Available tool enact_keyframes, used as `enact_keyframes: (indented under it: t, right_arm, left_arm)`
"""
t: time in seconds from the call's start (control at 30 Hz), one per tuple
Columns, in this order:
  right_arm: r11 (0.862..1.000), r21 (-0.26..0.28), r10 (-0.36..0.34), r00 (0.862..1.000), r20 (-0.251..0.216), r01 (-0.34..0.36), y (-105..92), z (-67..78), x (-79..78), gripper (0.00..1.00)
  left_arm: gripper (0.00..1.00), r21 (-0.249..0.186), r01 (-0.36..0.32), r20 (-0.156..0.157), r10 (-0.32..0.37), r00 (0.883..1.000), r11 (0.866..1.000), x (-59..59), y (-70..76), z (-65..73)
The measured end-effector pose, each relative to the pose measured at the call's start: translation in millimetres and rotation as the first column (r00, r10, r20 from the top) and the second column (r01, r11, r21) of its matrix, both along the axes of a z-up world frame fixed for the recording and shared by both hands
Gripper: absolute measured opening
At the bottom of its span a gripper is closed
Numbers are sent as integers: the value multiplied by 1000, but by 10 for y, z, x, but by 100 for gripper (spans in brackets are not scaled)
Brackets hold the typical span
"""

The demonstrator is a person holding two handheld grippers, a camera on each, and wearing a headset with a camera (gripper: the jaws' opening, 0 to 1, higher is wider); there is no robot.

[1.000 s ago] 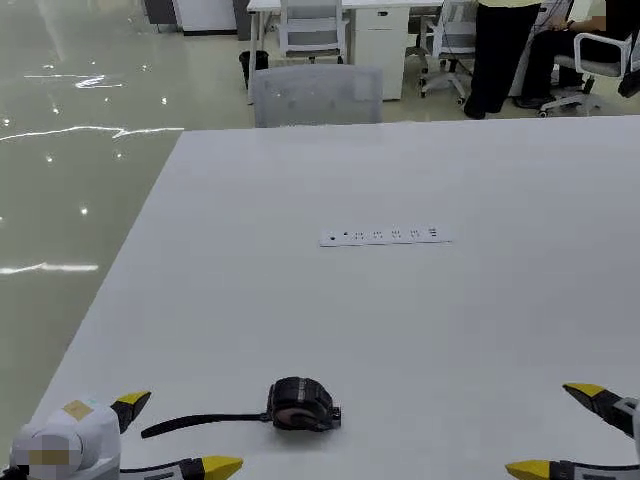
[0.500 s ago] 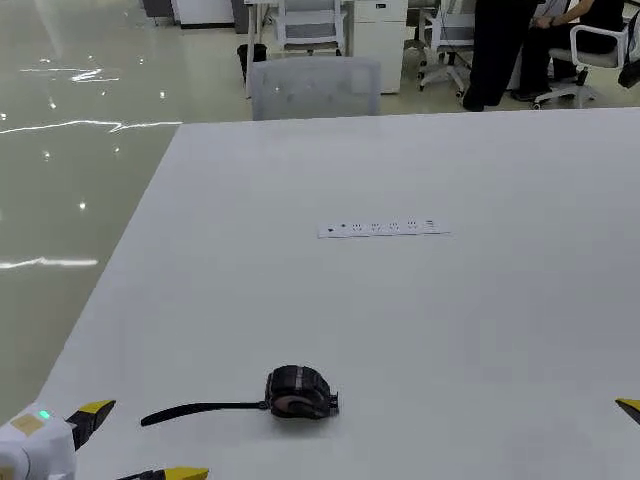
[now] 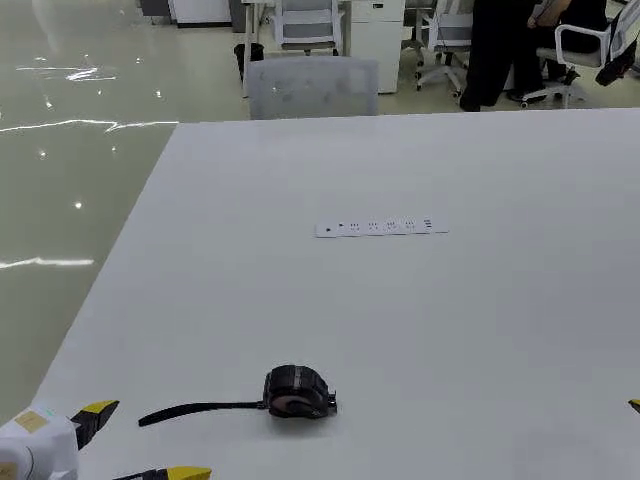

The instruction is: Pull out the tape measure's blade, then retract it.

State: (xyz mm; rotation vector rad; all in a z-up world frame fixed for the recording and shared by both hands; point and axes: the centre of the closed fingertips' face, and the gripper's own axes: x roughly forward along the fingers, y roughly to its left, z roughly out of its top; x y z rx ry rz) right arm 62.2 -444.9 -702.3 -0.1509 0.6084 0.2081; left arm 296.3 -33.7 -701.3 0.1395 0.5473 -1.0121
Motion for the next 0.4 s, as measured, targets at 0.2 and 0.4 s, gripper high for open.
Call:
enact_keyframes:
  t: [0.2,0.4]
  right_arm:
    - [1000,11,-2,1000,7,2,15,3,5,97]
    - [1000,14,-9,1000,12,9,3,1,-16,98]
  left_arm:
    - [100,-1,3,10,-3,1000,1000,-13,-32,60]
    - [100,9,6,11,-6,1000,1000,-15,-41,66]
